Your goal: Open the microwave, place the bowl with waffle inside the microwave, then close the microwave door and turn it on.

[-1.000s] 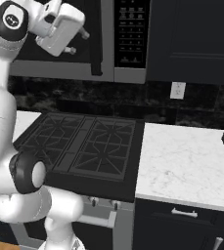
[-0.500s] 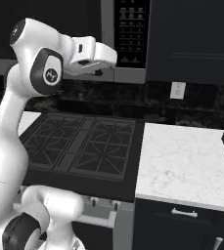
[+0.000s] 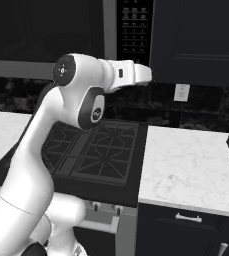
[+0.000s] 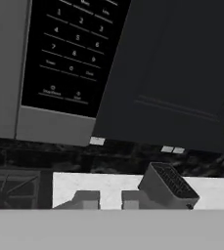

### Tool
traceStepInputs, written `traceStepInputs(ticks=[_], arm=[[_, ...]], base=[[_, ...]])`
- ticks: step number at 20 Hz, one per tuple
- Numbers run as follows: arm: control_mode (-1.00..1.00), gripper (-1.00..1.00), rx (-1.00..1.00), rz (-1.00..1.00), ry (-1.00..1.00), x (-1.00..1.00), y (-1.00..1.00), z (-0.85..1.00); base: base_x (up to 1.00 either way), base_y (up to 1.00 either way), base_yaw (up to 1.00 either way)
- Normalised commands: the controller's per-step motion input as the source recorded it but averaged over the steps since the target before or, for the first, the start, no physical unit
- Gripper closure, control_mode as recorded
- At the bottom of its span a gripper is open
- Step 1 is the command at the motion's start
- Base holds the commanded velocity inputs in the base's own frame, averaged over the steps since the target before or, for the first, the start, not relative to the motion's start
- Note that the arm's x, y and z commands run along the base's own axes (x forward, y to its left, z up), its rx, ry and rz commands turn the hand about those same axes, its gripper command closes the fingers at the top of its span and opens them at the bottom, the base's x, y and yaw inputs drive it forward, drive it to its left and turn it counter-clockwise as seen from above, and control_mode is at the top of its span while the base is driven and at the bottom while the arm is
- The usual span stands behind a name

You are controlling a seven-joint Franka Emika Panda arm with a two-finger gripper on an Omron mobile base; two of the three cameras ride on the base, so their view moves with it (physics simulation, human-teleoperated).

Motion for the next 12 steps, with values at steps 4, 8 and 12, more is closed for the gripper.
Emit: traceStepInputs(ticks=[4,8,12], arm=[[-1.00,1.00,-0.18,0.45,-0.28,0.15,-0.37,0.00],[-1.00,1.00,-0.26,0.43,-0.23,0.05,-0.21,0.00],[-1.00,1.00,-0.25,0.29,-0.22,-0.01,-0.07,0.01]], base=[[0.00,0.00,0.00],[0.00,0.00,0.00],[0.00,0.00,0.00]])
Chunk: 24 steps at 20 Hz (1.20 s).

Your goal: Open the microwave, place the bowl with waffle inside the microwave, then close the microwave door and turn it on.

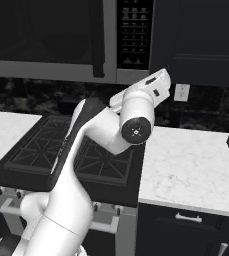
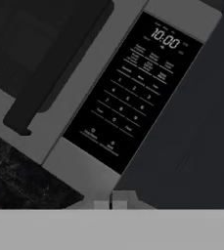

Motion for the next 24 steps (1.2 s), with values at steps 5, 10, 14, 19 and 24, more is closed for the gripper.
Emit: traceStepInputs(ticks=[5,10,14,19,24], arm=[[-1.00,1.00,-0.27,0.06,-0.01,0.16,0.20,0.16],[-1.00,1.00,-0.31,0.00,0.17,0.60,0.10,0.23],[-1.00,1.00,-0.06,0.00,0.05,0.31,0.00,0.01],[-1.00,1.00,0.00,0.00,-0.06,0.32,0.00,-0.07],[-1.00,1.00,-0.01,0.00,-0.10,0.22,0.00,0.00]], base=[[0.00,0.00,0.00],[0.00,0.00,0.00],[0.00,0.00,0.00],[0.00,0.00,0.00],[0.00,0.00,0.00]])
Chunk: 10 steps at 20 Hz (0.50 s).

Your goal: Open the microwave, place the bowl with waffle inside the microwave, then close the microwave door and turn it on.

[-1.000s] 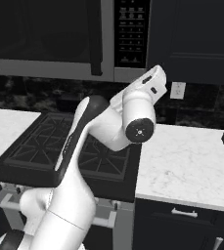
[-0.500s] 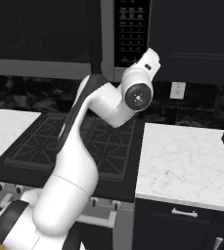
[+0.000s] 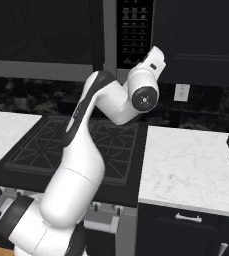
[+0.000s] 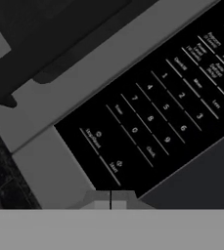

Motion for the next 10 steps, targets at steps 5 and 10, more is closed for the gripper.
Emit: traceStepInputs(ticks=[5,10], arm=[[-1.00,1.00,-0.03,0.00,-0.01,0.23,0.00,0.00],[-1.00,1.00,-0.02,0.00,0.00,0.25,0.00,0.00]], base=[[0.00,0.00,0.00],[0.00,0.00,0.00]])
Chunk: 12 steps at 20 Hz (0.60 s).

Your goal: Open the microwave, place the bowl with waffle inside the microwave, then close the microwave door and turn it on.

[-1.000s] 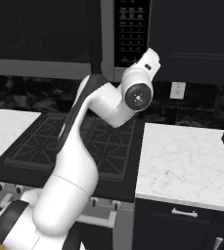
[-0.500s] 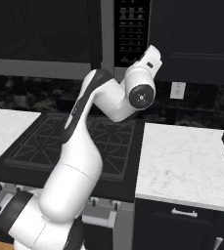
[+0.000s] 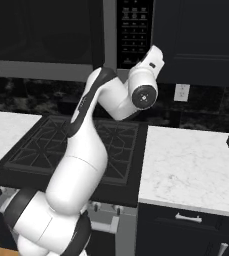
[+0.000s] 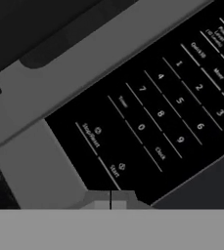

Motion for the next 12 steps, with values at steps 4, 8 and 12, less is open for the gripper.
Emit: traceStepInputs(ticks=[4,8,12], arm=[[-1.00,1.00,-0.02,0.00,0.00,0.27,0.00,0.00],[-1.00,1.00,-0.02,0.00,0.00,0.27,0.00,0.00],[-1.00,1.00,-0.02,0.00,0.00,0.25,0.00,0.00]], base=[[0.00,0.00,0.00],[0.00,0.00,0.00],[0.00,0.00,0.00]])
